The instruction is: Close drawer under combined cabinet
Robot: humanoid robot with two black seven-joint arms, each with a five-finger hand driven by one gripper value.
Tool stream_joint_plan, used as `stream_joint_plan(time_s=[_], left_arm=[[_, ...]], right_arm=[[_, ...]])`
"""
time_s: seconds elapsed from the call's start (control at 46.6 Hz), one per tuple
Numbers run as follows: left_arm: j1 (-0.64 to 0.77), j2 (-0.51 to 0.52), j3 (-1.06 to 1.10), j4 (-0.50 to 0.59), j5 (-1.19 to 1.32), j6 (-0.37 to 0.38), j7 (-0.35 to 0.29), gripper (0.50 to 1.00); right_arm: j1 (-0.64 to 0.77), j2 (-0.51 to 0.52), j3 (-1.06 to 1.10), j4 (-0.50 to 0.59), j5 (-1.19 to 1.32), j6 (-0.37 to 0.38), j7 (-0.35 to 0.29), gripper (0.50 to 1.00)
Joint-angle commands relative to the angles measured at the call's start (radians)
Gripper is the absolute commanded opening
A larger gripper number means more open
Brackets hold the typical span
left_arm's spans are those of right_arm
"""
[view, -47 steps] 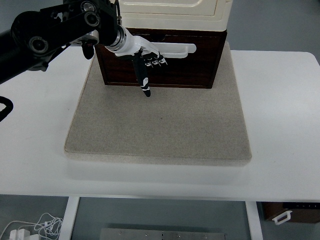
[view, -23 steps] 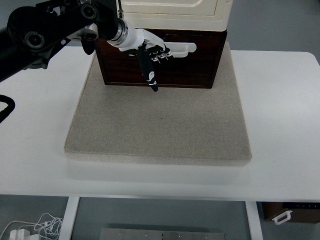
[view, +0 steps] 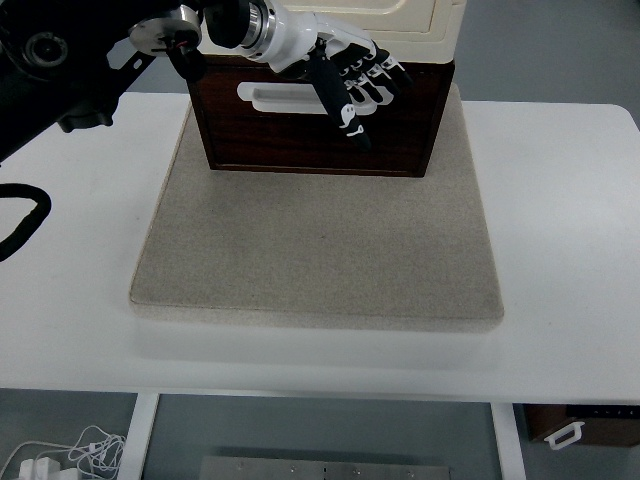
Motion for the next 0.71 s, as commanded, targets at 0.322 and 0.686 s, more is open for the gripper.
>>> stream_joint_plan(time_s=[0.322,0.686], left_arm=[[-0.015,-0.001,-0.319,-0.031,-0.228,0.0,-0.07,0.996],[-0.055,-0.017,-0.633,0.045,-0.232,0.0,-0.257,0.996]], right_arm=[[0.0,0.0,0.0,0.0,0.0,0.0,0.0,0.952],[0.0,0.0,0.0,0.0,0.0,0.0,0.0,0.952]])
